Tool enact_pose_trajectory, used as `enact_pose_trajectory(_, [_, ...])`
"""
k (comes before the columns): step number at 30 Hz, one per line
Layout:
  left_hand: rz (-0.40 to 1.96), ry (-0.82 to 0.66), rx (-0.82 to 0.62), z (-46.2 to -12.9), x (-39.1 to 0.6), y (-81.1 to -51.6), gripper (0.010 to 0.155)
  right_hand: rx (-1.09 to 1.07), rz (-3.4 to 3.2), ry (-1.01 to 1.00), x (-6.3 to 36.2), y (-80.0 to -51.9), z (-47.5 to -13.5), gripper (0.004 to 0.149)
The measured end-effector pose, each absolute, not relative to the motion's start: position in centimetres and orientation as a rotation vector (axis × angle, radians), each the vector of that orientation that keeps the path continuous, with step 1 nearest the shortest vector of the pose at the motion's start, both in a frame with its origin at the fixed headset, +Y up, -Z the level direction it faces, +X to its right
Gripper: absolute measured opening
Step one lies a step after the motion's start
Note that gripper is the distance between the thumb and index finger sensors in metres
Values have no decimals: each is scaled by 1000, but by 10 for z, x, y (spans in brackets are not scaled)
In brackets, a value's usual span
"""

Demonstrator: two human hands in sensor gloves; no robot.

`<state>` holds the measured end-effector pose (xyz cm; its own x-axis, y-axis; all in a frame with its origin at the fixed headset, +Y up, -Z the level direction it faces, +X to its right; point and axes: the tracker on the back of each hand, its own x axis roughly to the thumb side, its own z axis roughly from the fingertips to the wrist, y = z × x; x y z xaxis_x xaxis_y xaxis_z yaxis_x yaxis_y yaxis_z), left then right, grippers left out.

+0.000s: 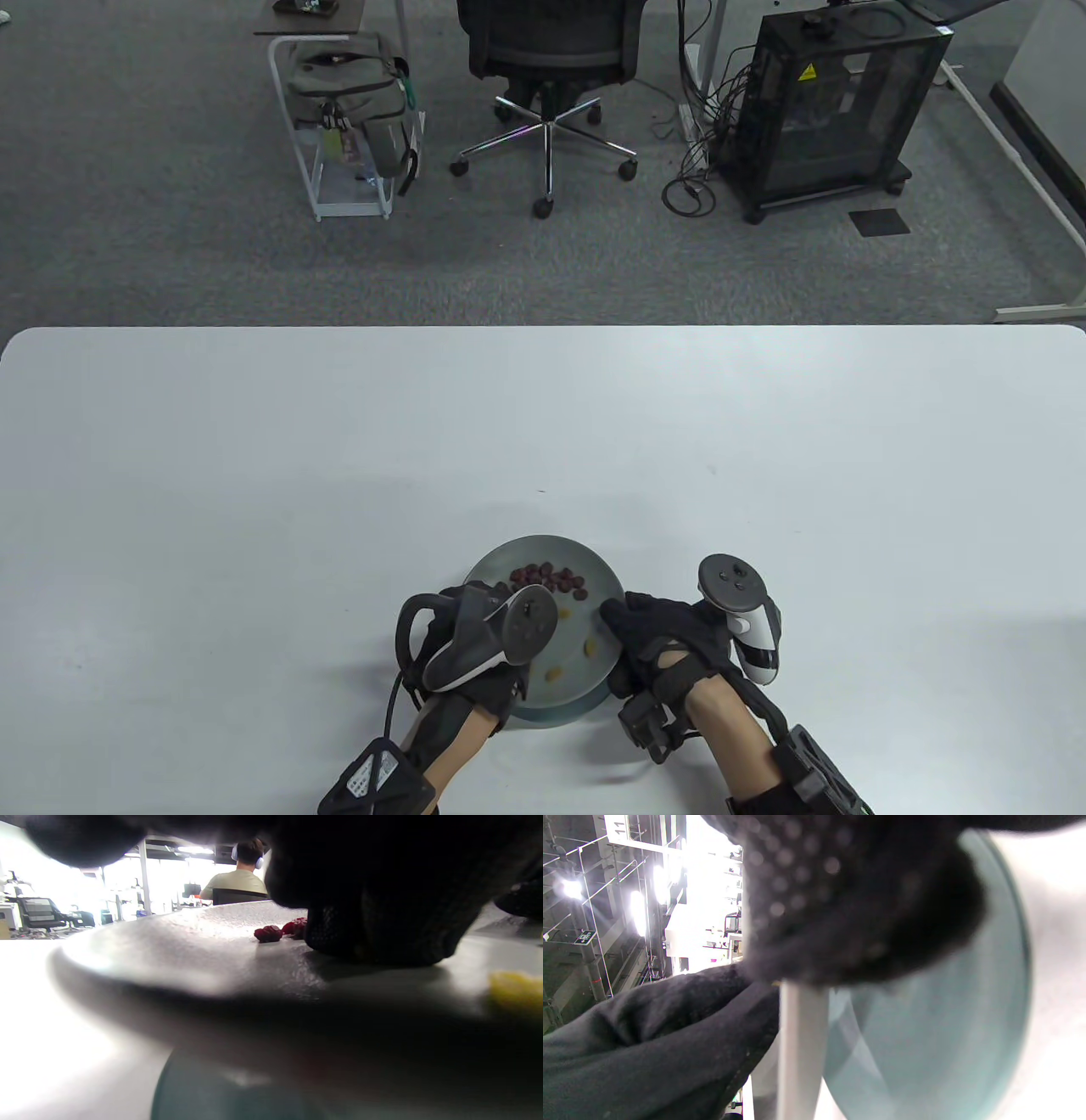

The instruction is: Pick raisins with hand pinch into plate

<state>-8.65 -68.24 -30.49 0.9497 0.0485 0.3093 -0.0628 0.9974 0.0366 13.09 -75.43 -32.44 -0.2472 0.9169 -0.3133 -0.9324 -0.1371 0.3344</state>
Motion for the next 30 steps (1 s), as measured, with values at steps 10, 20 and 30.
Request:
enact_pose_trajectory(10, [160, -327, 19, -310, -93, -686, 41, -47, 1765, 521, 132, -752, -325, 52])
enact_pose_trajectory(20, [226, -308, 107, -303, -105, -669, 42, -84, 1825, 480, 142, -756, -328, 52])
enact_pose_trajectory(30, [293, -283, 119, -308, -120, -665, 41, -183, 1719, 436, 173, -761, -336, 52])
